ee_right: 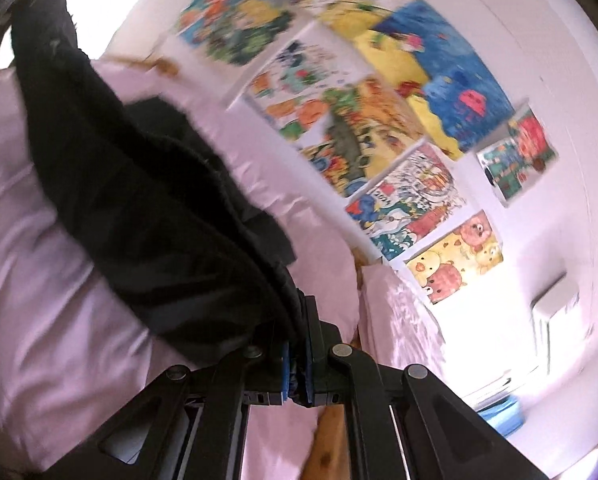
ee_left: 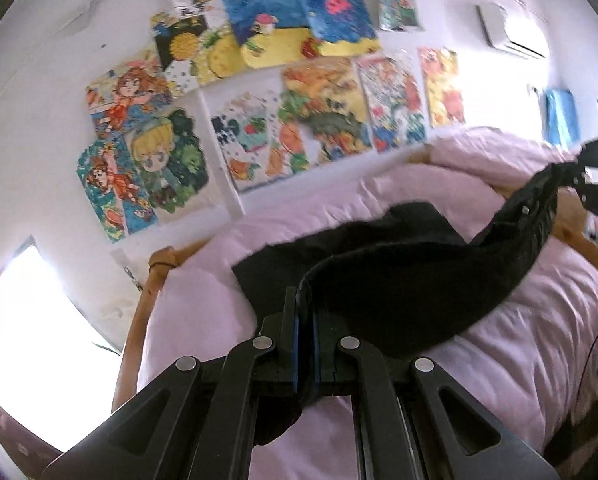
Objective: Fold large clothes
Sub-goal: 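Lift the held hem with both grippers and fold it over toward the collar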
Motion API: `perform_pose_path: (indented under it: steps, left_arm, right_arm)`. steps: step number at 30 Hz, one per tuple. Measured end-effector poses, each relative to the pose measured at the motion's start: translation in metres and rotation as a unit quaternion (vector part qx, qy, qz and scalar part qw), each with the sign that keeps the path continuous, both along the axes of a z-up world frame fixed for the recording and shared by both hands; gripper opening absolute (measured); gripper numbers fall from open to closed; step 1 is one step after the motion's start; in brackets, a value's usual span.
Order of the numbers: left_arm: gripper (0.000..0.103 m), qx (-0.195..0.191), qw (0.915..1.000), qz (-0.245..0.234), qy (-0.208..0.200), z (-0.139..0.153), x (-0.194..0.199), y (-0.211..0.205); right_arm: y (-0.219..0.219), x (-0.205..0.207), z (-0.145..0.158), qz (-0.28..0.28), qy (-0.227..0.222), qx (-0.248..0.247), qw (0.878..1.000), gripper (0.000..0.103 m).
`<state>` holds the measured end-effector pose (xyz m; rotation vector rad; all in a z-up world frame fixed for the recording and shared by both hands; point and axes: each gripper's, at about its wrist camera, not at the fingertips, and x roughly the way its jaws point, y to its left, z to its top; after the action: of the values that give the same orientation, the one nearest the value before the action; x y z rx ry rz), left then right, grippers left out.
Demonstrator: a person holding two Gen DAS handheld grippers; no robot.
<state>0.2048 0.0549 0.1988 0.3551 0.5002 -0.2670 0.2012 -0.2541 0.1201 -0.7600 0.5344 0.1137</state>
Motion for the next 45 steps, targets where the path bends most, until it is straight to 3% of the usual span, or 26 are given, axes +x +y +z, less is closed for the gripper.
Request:
perform_pose_path:
  steps: [3, 8, 16, 22, 29, 38, 45]
  left_arm:
    - [0.005, 0.004, 0.9998, 0.015, -0.014, 0.008, 0.030, -0.005]
    - [0.005, 0.017, 0.9985, 0.040, -0.033, 0.011, 0.093, -0.018]
    - [0.005, 0.021, 0.9940, 0.098, -0.044, -0.006, 0.185, -0.030]
    - [0.005, 0.004, 0.9908, 0.135, -0.005, -0.031, 0.257, -0.033]
    - [0.005, 0.002, 0.9870, 0.155, 0.042, -0.087, 0.314, -0.026]
    - [0.005, 0.030, 0.9850, 0.146, 0.088, -0.144, 0.355, -0.026]
    - [0.005, 0.041, 0.9822, 0.136, 0.124, -0.176, 0.372, -0.022]
  right_arm:
    - [-0.002, 0.040, 0.006, -0.020, -0.017, 0.035, 0.999, 0.006]
    - [-0.002, 0.104, 0.001, -0.045, -0.037, 0.051, 0.997, 0.006]
    - [-0.001, 0.204, -0.014, -0.071, -0.051, 0.094, 0.992, 0.006]
    - [-0.004, 0.264, -0.034, -0.081, -0.028, 0.114, 0.990, 0.006]
    - [-0.002, 0.314, -0.073, -0.086, 0.014, 0.108, 0.990, 0.006]
    - [0.005, 0.351, -0.136, -0.081, 0.068, 0.087, 0.991, 0.007]
    - [0.006, 0.364, -0.163, -0.073, 0.107, 0.089, 0.988, 0.008]
